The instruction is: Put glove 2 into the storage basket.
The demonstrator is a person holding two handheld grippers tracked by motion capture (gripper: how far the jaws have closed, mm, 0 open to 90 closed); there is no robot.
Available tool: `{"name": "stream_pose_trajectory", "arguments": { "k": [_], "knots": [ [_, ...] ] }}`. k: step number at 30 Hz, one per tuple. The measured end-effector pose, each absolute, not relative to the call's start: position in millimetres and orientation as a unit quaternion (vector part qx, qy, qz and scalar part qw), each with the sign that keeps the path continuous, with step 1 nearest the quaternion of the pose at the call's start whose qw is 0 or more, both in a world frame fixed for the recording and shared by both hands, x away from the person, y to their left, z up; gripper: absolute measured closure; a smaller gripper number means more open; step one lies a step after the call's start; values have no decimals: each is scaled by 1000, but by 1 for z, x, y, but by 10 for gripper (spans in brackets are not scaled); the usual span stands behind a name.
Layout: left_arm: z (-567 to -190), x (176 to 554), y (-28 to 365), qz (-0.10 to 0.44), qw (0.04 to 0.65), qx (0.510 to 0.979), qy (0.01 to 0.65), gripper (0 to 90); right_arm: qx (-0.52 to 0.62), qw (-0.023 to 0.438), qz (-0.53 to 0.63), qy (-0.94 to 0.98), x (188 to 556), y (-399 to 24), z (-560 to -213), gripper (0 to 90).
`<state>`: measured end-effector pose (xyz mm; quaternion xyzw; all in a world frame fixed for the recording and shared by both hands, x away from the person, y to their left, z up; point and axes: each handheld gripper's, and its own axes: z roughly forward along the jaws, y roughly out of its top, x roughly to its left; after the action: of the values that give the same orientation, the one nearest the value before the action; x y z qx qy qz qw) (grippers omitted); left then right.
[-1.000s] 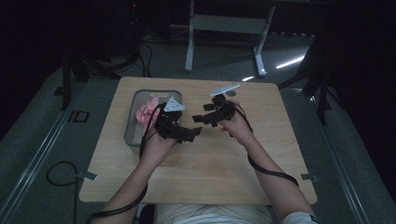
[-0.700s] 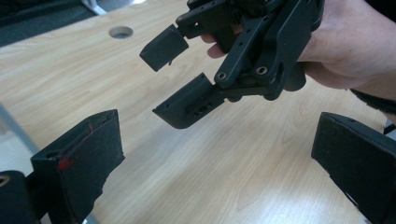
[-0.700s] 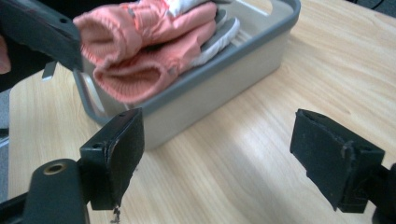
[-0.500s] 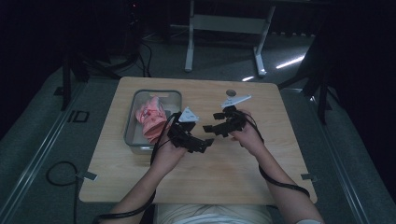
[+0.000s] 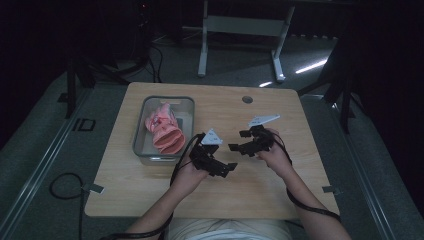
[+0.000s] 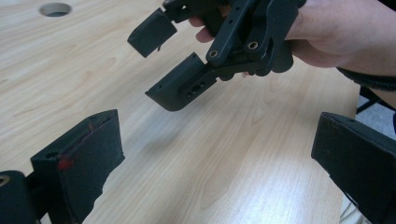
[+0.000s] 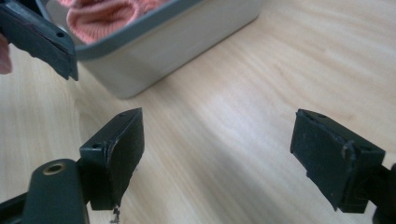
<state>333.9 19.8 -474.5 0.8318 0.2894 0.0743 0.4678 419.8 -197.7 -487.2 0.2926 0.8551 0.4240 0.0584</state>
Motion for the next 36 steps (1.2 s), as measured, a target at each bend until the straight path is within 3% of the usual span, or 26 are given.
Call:
{"name": "stream_pose_trajectory", "arguments": {
  "k": [16, 36],
  "knots": [
    [-510, 322, 1, 69, 450, 854, 251, 16, 302, 74, 435, 845, 401, -230, -511, 164],
    [-541, 312, 4, 77, 438, 866, 230, 16, 320, 110, 425, 840, 377, -271, -542, 141]
  ]
}}
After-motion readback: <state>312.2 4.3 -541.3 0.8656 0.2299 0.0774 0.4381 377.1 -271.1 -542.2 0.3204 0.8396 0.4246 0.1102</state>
